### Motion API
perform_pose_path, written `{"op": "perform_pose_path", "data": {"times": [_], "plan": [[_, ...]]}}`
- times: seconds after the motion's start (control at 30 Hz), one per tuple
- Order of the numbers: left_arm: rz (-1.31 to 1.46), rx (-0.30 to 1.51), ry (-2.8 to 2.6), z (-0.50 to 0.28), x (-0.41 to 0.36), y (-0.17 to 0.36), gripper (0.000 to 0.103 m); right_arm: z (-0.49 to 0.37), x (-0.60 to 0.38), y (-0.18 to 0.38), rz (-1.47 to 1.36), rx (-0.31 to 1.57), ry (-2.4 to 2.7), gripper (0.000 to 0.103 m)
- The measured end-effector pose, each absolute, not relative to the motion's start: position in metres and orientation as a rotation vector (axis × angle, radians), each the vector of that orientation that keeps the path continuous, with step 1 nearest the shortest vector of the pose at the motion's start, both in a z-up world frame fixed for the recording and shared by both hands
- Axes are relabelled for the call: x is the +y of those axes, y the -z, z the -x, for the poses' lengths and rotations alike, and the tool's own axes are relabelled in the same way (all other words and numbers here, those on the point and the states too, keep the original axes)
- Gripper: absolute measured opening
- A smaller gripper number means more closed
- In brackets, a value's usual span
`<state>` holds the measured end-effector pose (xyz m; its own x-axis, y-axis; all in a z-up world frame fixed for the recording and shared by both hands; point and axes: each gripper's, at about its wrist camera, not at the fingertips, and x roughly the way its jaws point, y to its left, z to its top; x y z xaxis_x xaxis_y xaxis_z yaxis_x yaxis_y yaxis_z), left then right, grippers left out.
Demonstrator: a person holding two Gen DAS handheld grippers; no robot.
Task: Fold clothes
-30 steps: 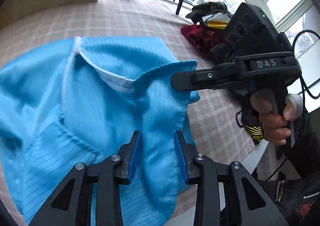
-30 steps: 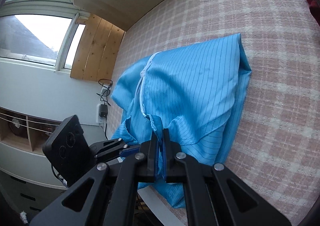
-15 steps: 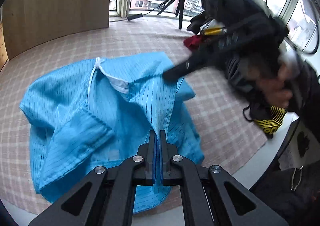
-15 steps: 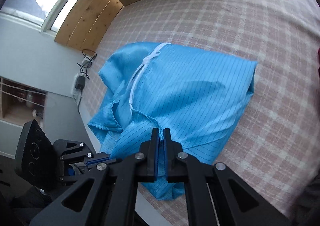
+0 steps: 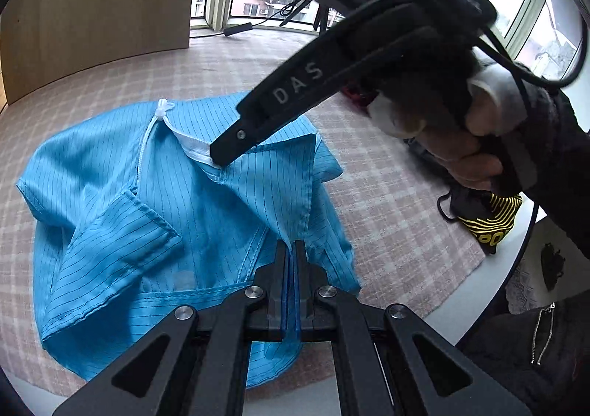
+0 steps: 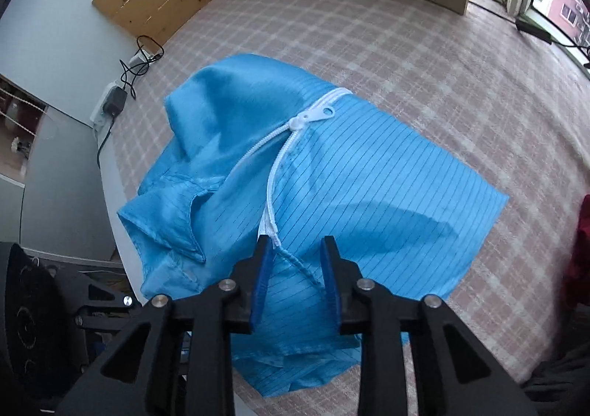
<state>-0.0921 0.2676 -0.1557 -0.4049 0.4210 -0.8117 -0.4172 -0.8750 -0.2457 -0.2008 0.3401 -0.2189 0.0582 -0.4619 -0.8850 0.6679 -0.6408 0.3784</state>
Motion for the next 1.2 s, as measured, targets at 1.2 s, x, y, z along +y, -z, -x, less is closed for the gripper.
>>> {"op": "perform_pose_path", "data": {"times": [1.2], "plan": [[1.553,0.185,-2.391,0.076,0.134,0.143,0.028,0.127,0.319,0.213,-1.520,-0.070,1.764,0.042]]}}
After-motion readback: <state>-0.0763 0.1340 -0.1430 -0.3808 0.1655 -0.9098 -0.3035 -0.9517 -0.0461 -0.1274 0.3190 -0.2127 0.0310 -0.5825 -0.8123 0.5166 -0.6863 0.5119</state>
